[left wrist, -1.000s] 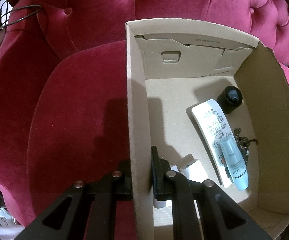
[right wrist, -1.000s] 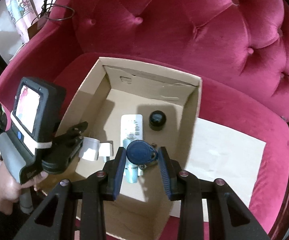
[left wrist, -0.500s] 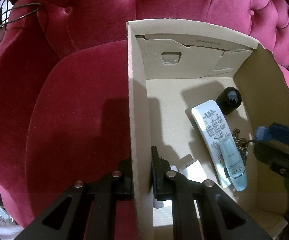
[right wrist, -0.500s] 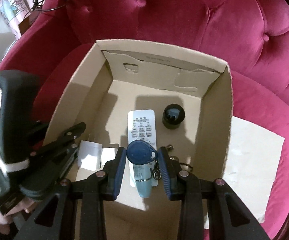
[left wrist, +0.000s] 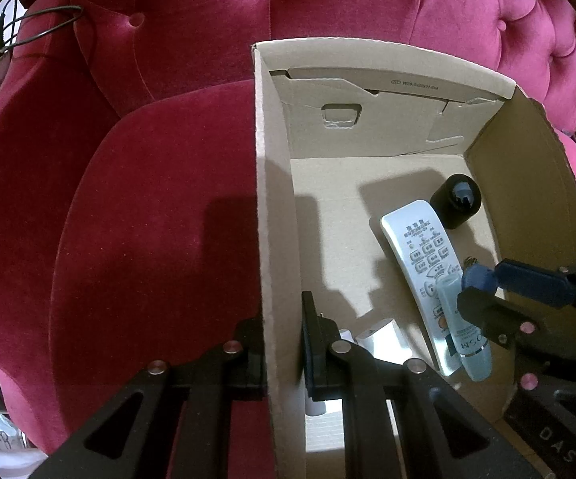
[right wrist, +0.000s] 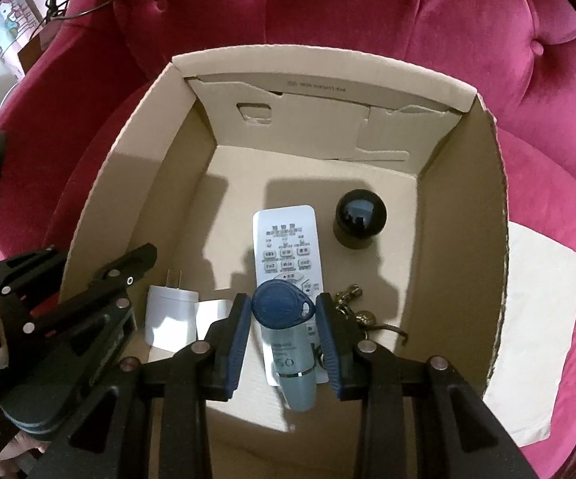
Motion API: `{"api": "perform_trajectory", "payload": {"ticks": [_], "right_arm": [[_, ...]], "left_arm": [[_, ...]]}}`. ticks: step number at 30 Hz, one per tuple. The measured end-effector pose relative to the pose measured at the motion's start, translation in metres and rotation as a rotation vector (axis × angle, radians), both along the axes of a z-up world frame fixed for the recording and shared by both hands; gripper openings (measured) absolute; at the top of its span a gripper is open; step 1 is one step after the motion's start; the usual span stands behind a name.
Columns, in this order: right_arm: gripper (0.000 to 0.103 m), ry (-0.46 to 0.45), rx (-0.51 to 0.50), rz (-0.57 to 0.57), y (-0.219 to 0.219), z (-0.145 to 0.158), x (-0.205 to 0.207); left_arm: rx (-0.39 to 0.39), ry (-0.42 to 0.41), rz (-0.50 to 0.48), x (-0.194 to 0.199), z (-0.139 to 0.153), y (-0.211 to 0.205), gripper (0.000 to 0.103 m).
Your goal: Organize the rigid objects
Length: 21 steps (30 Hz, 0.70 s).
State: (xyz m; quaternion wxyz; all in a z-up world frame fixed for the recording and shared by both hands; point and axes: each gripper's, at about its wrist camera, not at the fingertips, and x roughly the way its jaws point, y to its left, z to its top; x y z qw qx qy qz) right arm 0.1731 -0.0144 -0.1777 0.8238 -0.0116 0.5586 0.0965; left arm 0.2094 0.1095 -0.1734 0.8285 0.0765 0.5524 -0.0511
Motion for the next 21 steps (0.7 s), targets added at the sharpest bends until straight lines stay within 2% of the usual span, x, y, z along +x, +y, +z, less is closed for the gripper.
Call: {"api": "perform_trajectory", "payload": {"ticks": [2, 6, 21], "right_arm": [[0.036, -0.003, 0.000, -0.002, 0.000, 0.000, 0.000], [0.049, -0.011, -0.003, -0.008, -0.002, 0.003, -0.002], [0.050, -0.056, -0.017, -0.031, -0.009, 0.029, -0.013]], "left_arm": [[0.000, 0.000, 0.000, 0.000, 0.000, 0.000, 0.013], [0.002, 0.000, -0.001, 0.000, 0.000, 0.000, 0.013], [0.003, 0.000, -0.001, 0.000, -0.001, -0.001, 0.013]]}}
